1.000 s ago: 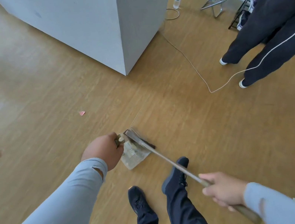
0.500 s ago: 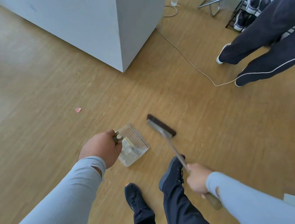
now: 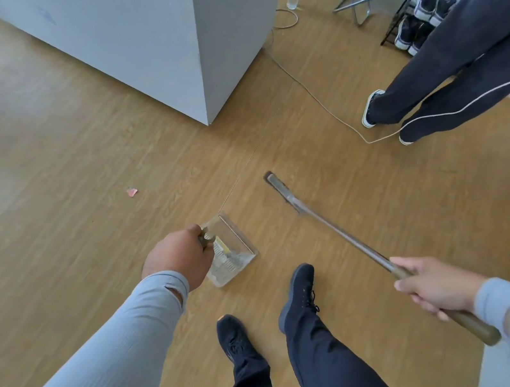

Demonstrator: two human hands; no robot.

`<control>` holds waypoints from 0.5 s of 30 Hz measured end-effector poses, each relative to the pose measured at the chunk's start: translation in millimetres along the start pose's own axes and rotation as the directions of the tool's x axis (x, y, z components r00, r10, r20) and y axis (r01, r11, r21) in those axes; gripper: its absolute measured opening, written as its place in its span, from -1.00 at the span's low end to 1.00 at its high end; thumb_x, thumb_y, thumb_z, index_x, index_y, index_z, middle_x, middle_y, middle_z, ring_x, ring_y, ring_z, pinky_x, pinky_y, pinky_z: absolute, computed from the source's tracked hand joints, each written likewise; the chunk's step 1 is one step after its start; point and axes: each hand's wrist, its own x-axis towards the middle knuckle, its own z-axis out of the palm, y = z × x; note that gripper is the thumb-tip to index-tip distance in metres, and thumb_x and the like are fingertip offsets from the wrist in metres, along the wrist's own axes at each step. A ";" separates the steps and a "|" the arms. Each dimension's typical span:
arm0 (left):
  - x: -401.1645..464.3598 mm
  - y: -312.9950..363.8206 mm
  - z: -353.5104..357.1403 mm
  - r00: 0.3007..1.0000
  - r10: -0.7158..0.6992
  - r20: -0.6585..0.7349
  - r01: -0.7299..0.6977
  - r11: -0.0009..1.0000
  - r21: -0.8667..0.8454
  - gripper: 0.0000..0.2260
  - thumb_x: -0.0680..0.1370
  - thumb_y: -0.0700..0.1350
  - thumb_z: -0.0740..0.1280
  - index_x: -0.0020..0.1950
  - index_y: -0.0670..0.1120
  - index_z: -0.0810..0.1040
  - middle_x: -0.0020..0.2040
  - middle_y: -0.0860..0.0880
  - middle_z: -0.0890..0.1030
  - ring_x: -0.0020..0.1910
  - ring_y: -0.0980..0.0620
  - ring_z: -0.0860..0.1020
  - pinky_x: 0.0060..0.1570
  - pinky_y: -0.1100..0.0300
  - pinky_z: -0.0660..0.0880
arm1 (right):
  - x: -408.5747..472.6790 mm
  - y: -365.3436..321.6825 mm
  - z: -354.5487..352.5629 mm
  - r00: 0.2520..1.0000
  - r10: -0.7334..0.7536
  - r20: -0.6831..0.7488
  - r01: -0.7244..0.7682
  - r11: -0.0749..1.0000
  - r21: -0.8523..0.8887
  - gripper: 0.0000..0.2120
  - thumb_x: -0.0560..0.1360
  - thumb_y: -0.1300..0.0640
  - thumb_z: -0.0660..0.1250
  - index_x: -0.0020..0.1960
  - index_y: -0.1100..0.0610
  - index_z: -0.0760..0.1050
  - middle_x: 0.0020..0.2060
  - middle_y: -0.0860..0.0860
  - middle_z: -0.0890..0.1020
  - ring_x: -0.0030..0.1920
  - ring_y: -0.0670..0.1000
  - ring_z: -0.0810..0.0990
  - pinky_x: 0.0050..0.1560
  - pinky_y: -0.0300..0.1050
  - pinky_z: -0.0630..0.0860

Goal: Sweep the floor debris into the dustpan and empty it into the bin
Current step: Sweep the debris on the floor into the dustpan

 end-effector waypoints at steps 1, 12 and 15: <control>0.9 0.6 -0.2 1.000 0.001 -0.003 -0.001 1.000 -0.002 -0.75 0.65 0.09 0.18 0.24 0.02 0.49 -0.16 0.06 0.56 -0.19 -0.03 0.59 -0.20 0.08 0.60 | 11.0 -6.6 5.1 1.000 0.007 -0.030 -0.008 0.999 -0.037 -0.36 0.60 0.26 0.26 0.62 -0.02 0.15 -0.52 0.03 0.44 -0.59 -0.03 0.33 -0.59 -0.22 0.34; 4.4 -0.5 2.2 0.999 -0.021 -0.025 0.020 1.000 -0.023 -0.78 0.65 0.08 0.21 0.19 0.01 0.50 -0.19 0.08 0.52 -0.20 -0.04 0.55 -0.28 0.14 0.45 | 28.5 -44.9 115.8 0.981 -0.001 0.194 0.114 0.812 -0.572 -0.49 0.59 0.24 0.12 0.53 0.05 0.25 0.24 0.06 0.53 -0.14 0.04 0.54 -0.28 -0.18 0.46; 0.2 -2.4 3.9 0.999 -0.020 -0.028 0.019 1.000 -0.013 -0.78 0.65 0.09 0.20 0.18 0.00 0.50 -0.19 0.07 0.52 -0.21 -0.03 0.55 -0.27 0.13 0.46 | 14.3 -32.6 72.2 0.972 0.007 0.233 0.117 0.853 -0.509 -0.39 0.58 0.19 0.18 0.59 -0.08 0.19 0.09 0.06 0.61 -0.36 -0.01 0.50 -0.36 -0.15 0.51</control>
